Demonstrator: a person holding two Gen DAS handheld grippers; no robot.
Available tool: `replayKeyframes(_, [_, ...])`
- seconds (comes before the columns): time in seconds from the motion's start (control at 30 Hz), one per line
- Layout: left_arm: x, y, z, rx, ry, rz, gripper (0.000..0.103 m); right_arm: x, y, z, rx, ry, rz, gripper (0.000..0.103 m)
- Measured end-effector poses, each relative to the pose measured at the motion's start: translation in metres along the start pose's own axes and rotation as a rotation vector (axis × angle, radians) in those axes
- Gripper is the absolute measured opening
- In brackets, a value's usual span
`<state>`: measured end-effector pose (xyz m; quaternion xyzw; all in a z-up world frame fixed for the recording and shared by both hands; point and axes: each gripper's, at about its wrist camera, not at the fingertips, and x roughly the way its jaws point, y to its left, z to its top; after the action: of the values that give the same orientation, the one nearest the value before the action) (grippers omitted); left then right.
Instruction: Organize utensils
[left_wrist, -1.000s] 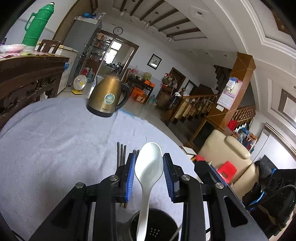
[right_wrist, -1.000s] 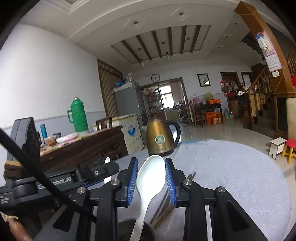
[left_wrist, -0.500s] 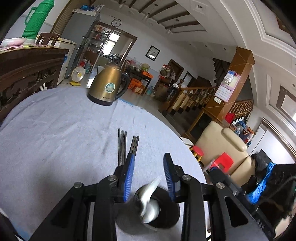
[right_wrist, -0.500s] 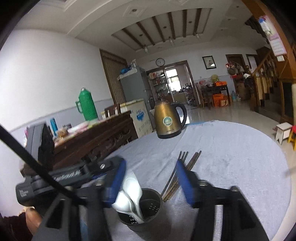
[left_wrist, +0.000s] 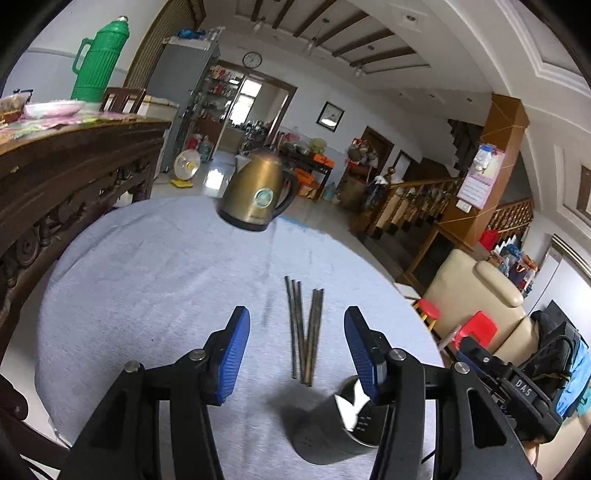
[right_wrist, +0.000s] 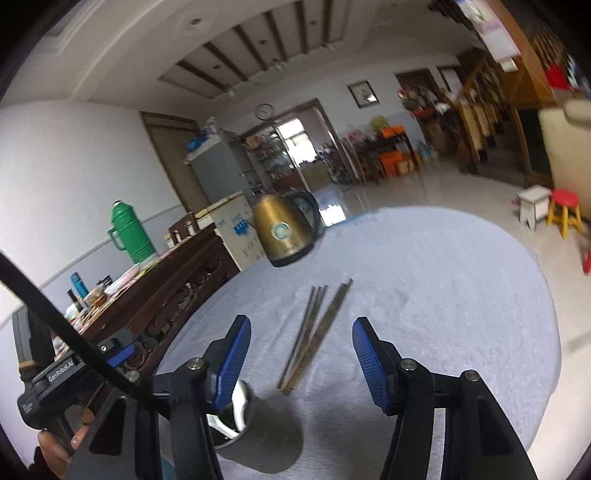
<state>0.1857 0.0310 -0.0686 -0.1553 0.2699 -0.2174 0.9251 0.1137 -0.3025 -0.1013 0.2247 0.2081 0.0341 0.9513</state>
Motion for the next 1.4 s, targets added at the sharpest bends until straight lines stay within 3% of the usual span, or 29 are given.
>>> replayKeyframes(0.4, [0.106, 0.020, 0.029, 0.078, 0.209, 0.075, 0.054, 0.034, -0.060, -0.003, 0.162, 0.089, -0.029, 0.059])
replayKeyframes(0.63, [0.196, 0.004, 0.051, 0.121, 0.358, 0.078, 0.054, 0.054, -0.084, -0.008, 0.227, 0.141, -0.020, 0.056])
replayKeyframes(0.83, [0.259, -0.017, 0.049, 0.174, 0.454, 0.085, 0.054, 0.068, -0.097, -0.008, 0.245, 0.173, 0.001, 0.056])
replayKeyframes(1.0, [0.292, -0.033, 0.042, 0.255, 0.503, 0.108, 0.054, 0.074, -0.108, -0.010, 0.273, 0.188, 0.018, 0.056])
replayKeyframes(1.3, [0.335, -0.028, 0.028, 0.301, 0.601, 0.197, 0.055, 0.081, -0.118, -0.008, 0.293, 0.199, 0.036, 0.056])
replayKeyframes(1.4, [0.336, -0.025, 0.030, 0.296, 0.595, 0.184, 0.056, 0.088, -0.118, -0.008, 0.285, 0.213, 0.035, 0.056])
